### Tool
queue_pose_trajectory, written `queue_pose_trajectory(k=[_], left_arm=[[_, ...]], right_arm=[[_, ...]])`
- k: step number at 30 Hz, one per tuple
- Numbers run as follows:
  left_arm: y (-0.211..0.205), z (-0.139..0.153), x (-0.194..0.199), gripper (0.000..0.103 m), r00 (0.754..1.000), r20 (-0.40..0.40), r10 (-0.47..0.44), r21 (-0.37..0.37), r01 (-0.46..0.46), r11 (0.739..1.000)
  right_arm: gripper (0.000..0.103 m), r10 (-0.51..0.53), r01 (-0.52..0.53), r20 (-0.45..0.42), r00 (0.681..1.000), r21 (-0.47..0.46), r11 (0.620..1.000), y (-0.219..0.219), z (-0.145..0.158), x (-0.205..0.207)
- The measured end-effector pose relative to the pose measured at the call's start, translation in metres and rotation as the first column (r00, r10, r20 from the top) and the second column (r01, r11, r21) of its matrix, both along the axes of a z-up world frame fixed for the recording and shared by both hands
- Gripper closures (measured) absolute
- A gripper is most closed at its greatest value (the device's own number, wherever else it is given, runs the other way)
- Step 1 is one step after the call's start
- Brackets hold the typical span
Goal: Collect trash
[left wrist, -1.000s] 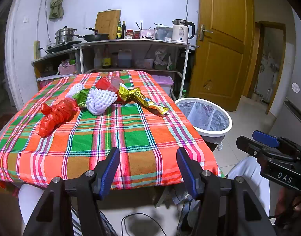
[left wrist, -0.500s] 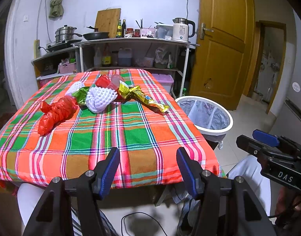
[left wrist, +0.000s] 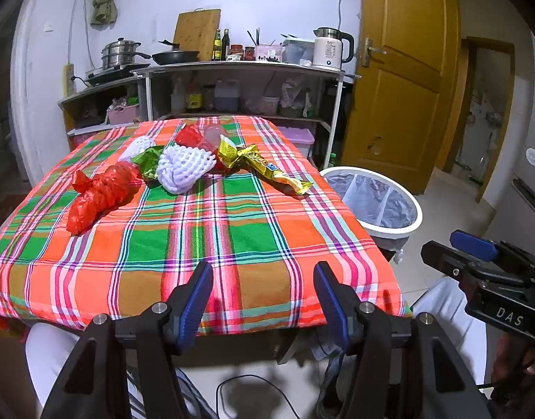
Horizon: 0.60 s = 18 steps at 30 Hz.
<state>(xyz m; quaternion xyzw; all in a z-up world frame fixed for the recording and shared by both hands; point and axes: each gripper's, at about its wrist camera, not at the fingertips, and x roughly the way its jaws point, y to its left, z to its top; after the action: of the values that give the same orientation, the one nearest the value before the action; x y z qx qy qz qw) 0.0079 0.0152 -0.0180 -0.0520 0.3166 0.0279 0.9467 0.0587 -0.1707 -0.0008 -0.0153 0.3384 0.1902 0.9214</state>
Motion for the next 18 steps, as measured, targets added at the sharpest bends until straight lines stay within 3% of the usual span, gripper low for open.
queue_pose_trajectory(k=[15, 18], left_arm=[[0.066, -0.005, 0.022, 0.044, 0.995, 0.009, 0.102, -0.074, -0.101, 0.992], [0.083, -0.004, 0.027, 0.044, 0.991, 0.007, 0.135, -0.055, -0.134, 0.989]], right_arm=[[0.037, 0.2, -0.2, -0.029, 0.979, -0.006, 0.98, 0.058, 0.002, 0.048], [0.037, 0.229, -0.229, -0.045, 0.972, -0.003, 0.973, 0.073, 0.002, 0.064]])
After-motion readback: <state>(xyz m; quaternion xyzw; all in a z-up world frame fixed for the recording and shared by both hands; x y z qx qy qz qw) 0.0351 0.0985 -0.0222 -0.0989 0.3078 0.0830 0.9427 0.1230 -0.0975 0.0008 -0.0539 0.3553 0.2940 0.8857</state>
